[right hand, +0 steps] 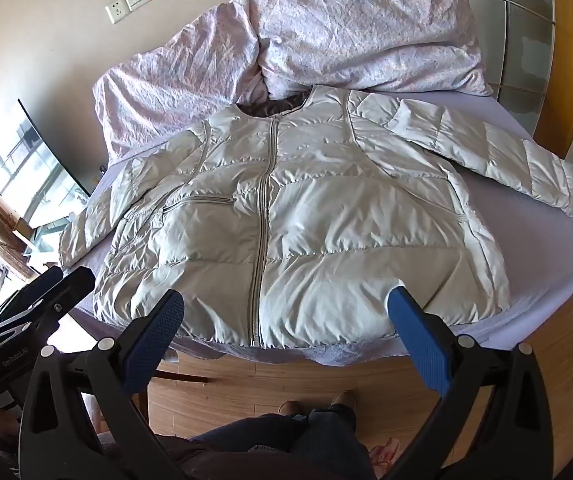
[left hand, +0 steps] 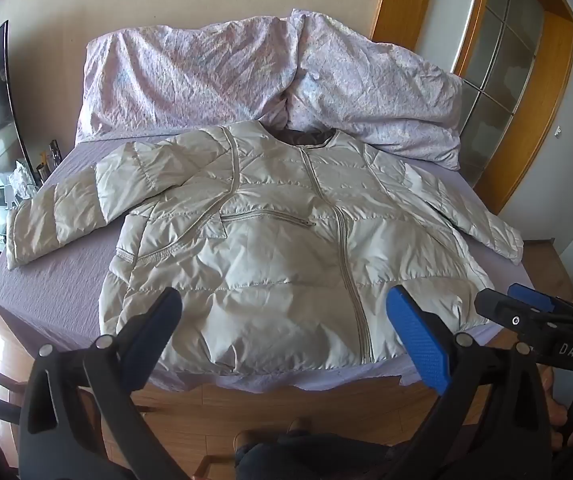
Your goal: Fold large clothes
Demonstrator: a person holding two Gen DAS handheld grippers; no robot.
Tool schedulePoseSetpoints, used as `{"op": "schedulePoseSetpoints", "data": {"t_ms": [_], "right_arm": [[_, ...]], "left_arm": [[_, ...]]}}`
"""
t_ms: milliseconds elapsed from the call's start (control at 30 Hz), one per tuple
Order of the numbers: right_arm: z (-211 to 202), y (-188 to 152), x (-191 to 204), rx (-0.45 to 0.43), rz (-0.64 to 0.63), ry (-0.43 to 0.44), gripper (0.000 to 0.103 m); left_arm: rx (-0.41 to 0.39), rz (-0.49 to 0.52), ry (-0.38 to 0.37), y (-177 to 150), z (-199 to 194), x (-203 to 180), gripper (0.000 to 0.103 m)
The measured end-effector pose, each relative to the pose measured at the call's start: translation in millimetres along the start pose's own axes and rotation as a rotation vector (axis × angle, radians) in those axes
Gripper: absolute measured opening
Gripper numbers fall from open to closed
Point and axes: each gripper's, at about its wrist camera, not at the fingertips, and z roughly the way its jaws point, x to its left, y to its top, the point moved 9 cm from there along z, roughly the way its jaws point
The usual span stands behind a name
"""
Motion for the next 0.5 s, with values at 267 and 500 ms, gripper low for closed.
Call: {"op": "schedulePoseSetpoints", "data": {"t_ms": [267, 500], "right_arm": [[2.1, 1.3, 0.0, 0.002, -0.001, -0.004, 0.102], [3.6, 2.4, 0.2, 0.003, -0.001, 0.0, 0.102]], "left_arm": [[-0.001, -0.002, -0.003, 0.1, -0.2, 0.3, 0.101], [-0.001, 0.001, 0.0, -0.2, -1.1, -0.4, 0.101]]}}
